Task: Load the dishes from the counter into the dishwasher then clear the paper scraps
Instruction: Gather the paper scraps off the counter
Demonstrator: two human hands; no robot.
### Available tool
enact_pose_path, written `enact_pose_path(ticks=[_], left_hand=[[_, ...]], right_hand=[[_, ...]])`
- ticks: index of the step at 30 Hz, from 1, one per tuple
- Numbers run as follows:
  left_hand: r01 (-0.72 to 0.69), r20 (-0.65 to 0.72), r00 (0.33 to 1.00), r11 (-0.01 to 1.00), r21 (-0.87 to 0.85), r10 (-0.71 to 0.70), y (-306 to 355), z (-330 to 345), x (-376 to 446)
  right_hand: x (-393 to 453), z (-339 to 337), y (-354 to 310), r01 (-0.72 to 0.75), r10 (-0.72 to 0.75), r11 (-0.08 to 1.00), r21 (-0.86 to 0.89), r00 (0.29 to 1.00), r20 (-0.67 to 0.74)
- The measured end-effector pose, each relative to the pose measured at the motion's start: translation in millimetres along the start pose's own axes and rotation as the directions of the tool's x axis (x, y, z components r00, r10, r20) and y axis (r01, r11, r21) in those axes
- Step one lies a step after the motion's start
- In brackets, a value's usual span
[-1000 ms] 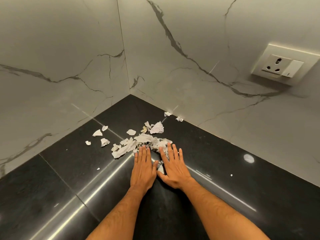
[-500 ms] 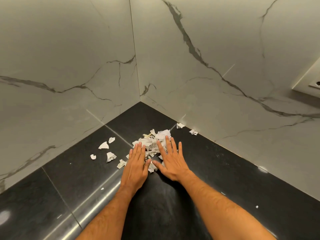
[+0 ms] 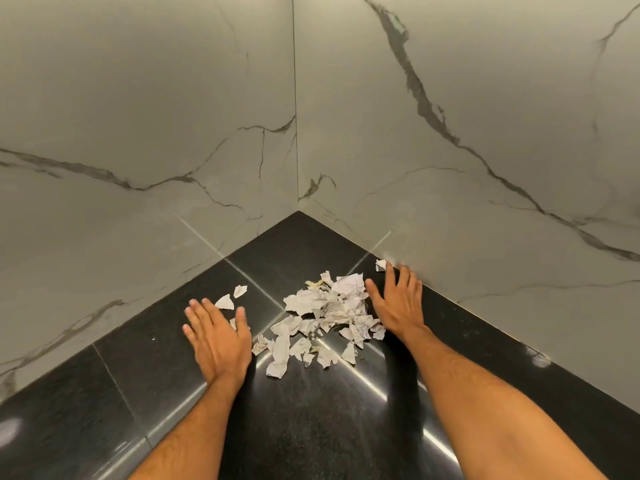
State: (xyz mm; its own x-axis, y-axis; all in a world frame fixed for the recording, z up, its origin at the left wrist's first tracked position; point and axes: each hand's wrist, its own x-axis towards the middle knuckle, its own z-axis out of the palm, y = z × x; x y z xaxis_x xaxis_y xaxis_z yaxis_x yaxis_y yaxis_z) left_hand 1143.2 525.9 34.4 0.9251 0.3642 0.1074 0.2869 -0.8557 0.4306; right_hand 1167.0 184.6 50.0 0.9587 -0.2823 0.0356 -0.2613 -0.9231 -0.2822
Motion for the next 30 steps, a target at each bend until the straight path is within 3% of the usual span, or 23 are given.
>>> enact_pose_path(ticks=[3,9,15,23,27,30], left_hand=[[0.057,0.037,0.998,0.998,-0.006,-0.056,7,3,8],[-0.135,0.136,0.98,0.988,-0.074,0.144,31,10,21],[-0.29,0.239,0.913,0.938,-0.189,0.33,48,17,13],[-0.403,0.252,0.816,0.824,-0.398,0.521,56,16,-30],[-0.41,0.164,0.863,0.852,-0.325,0.478,47,14,-26],[-0.341,0.189,0.9,0.904,-0.259,0.394,45,10,-4]], right_hand=[[9,7,-4,0.005,-0.004,0.999,0.048,1.0,-0.021],[21,10,-25,0.108,-0.114,0.988,0.11,0.992,0.053],[11,6,-29,0.227,-0.261,0.951,0.208,0.954,0.151],[-38,11,-31,0.351,-0.411,0.857,0.377,0.907,0.089],[-33,1,-20,0.305,-0.291,0.88,0.364,0.952,-0.093],[-19,-5,-1,0.146,-0.13,0.943,0.298,0.989,-0.073]])
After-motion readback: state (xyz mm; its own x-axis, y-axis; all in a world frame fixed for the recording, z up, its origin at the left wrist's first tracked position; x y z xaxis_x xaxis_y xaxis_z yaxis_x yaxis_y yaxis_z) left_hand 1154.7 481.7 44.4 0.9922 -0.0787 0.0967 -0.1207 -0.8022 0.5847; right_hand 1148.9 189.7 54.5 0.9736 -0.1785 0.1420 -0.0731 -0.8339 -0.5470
